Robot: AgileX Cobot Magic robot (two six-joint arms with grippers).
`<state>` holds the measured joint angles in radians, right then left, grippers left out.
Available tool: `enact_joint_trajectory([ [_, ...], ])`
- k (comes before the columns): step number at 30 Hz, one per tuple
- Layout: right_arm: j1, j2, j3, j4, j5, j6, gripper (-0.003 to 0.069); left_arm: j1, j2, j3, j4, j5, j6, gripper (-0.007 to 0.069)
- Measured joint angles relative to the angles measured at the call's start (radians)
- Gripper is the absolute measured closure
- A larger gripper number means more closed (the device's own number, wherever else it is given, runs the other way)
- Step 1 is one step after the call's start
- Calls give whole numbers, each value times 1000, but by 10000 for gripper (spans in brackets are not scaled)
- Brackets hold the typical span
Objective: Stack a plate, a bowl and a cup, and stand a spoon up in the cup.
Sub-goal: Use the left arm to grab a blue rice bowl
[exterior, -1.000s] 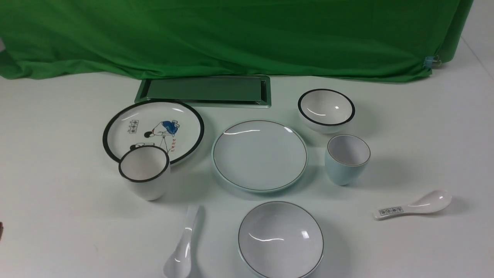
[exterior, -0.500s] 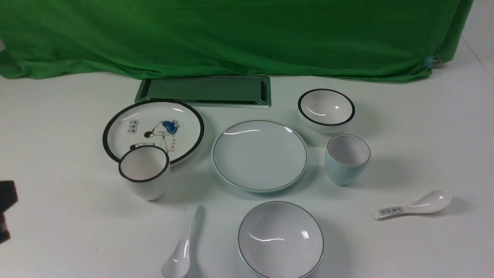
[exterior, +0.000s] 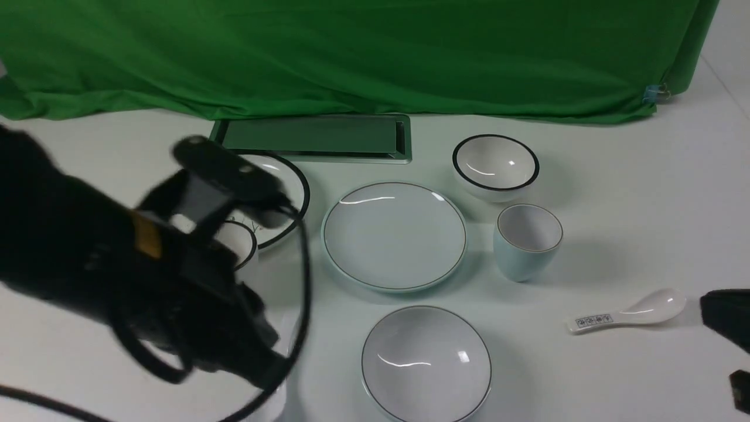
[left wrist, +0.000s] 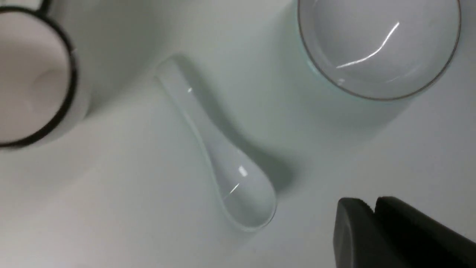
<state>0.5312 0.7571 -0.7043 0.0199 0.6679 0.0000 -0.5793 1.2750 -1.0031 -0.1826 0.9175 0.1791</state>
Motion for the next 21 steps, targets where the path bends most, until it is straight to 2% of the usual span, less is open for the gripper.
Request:
enact_joint_trajectory([
  [7, 158, 95, -36, 0, 8, -47, 639, -58, 225, -85, 0, -118, -88, 432],
  [8, 180, 106, -36, 0, -7, -54, 640, -59, 267, -98, 0, -157, -109, 374],
  [11, 199, 117, -36, 0, -48, -67, 638, -59, 345, -107, 1, -261, -132, 272],
  [14, 201, 117, -36, 0, -61, -73, 637, -59, 404, -108, 0, -330, -148, 203],
  [18, 205, 117, -36, -1, -64, -73, 631, -59, 463, -108, 0, -362, -152, 191],
  [21, 205, 117, -36, -9, -64, -73, 626, -59, 510, -108, 0, -381, -154, 234],
])
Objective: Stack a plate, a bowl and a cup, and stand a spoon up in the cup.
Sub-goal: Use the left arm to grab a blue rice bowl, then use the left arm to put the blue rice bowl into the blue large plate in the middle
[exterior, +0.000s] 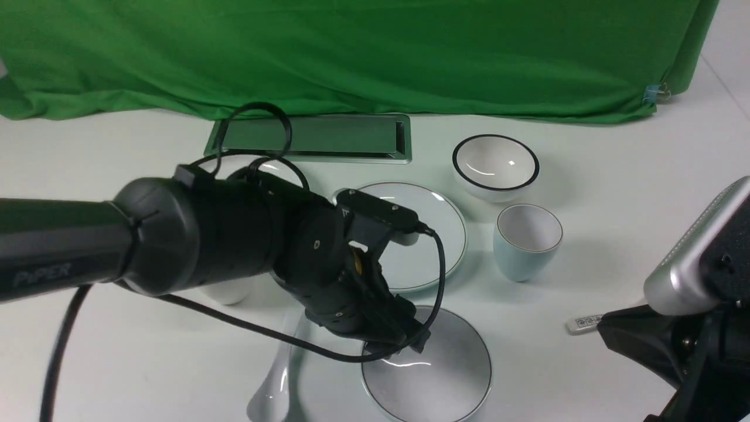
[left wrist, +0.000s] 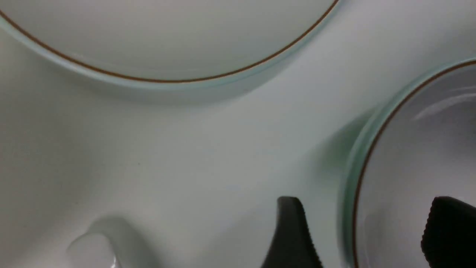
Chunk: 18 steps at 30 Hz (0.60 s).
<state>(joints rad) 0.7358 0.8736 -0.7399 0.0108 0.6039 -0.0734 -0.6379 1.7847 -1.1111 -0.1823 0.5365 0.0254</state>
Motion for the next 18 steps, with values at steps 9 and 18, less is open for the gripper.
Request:
enact_joint_trajectory([
  [9, 0, 0, -5, -11, 12, 41, 620, 0, 17, -61, 22, 74, 60, 628],
  [18, -74, 0, -149, -58, 132, 51, 620, 147, 17, -369, -47, 292, 193, 634],
])
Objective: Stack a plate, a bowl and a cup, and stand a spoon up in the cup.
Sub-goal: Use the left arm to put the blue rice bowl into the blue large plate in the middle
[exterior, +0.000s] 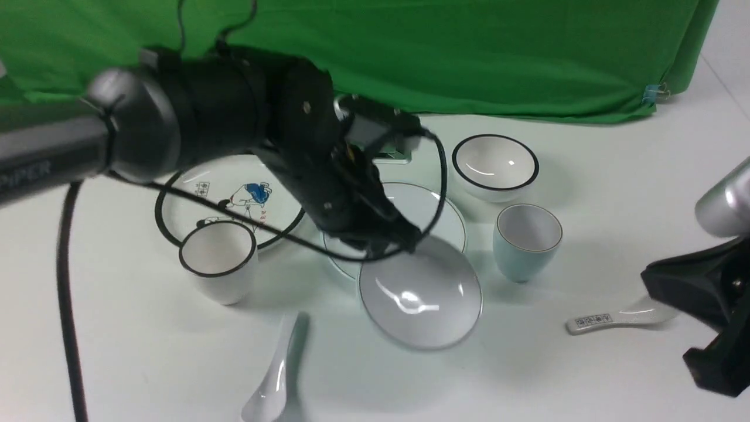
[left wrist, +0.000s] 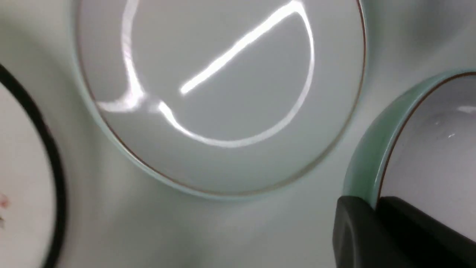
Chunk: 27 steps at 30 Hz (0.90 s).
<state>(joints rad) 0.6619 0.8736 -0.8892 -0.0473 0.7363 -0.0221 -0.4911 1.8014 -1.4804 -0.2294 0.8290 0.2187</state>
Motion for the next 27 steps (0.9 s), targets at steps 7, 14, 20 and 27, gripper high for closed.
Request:
enact_joint_trajectory([
  [7, -63, 27, -37, -25, 6, 0, 620, 130, 57, -167, -131, 44, 93, 634],
  [14, -73, 157, -39, -30, 2, -1, 620, 193, 246, -238, -237, 54, 105, 634],
  [20, -90, 304, -66, -37, 13, -1, 642, 207, 333, -246, -255, -25, 105, 634],
  [27, -206, 469, -196, -40, 15, -1, 645, 210, 344, -249, -273, -85, 106, 634],
])
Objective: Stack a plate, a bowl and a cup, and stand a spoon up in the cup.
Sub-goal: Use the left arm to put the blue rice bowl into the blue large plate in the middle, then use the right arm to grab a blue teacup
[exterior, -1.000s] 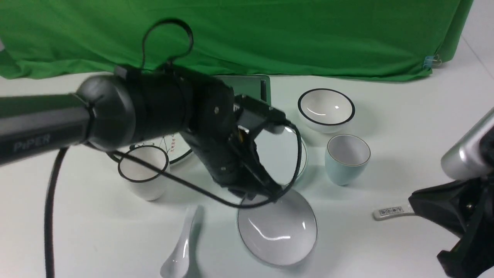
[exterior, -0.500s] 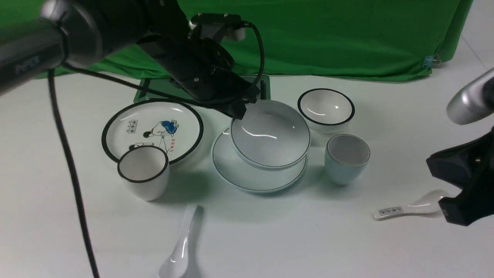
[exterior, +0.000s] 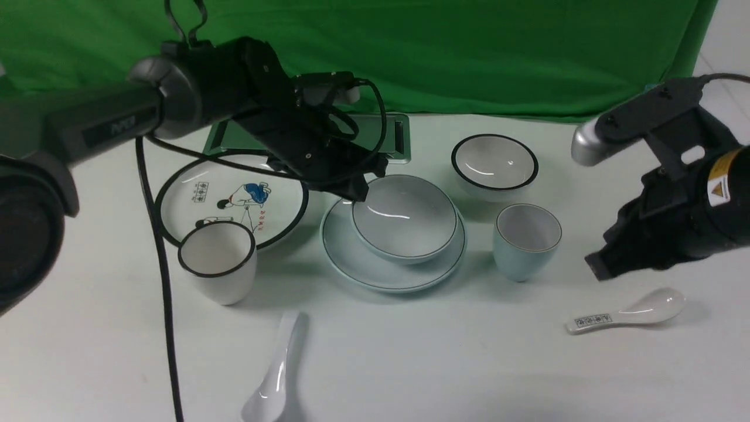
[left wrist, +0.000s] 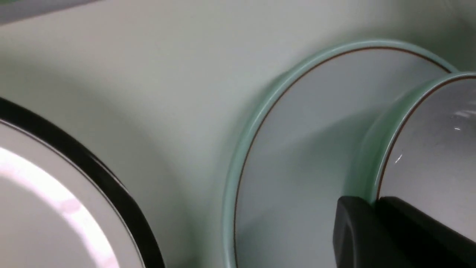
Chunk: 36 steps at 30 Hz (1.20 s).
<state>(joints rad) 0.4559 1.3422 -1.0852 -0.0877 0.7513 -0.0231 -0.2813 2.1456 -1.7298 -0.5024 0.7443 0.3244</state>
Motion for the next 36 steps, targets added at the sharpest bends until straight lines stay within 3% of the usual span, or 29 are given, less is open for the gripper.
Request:
enact_joint_trajectory([
  [2, -28, 39, -42, 1, -1, 0, 623, 0, 0, -3, 9, -3, 0, 629],
  [5, -57, 104, -97, 4, -2, 0, 508, 0, 1, -11, 36, -5, -1, 596],
  [10, -69, 229, -170, 7, -4, -3, 195, 1, 1, -55, 71, 35, -27, 447],
  [14, -69, 323, -217, 9, -9, -4, 115, 1, -3, -152, 107, 175, -39, 302],
  [16, -72, 380, -242, 9, -31, -4, 120, 1, -22, -212, 155, 263, -59, 267],
  [19, -80, 451, -275, 11, -69, -2, 154, 0, -79, -248, 232, 344, -83, 279],
  [23, -87, 536, -315, 10, -96, 0, 253, -11, -211, -259, 371, 429, -106, 415],
  [28, -88, 597, -330, 10, -100, -1, 395, -17, -332, -249, 413, 464, -115, 606],
  [32, -88, 602, -352, 15, -66, -24, 564, -17, -439, -143, 414, 460, -111, 659],
  [36, -88, 583, -414, 69, 12, -94, 580, -17, -525, -2, 432, 428, -111, 664],
])
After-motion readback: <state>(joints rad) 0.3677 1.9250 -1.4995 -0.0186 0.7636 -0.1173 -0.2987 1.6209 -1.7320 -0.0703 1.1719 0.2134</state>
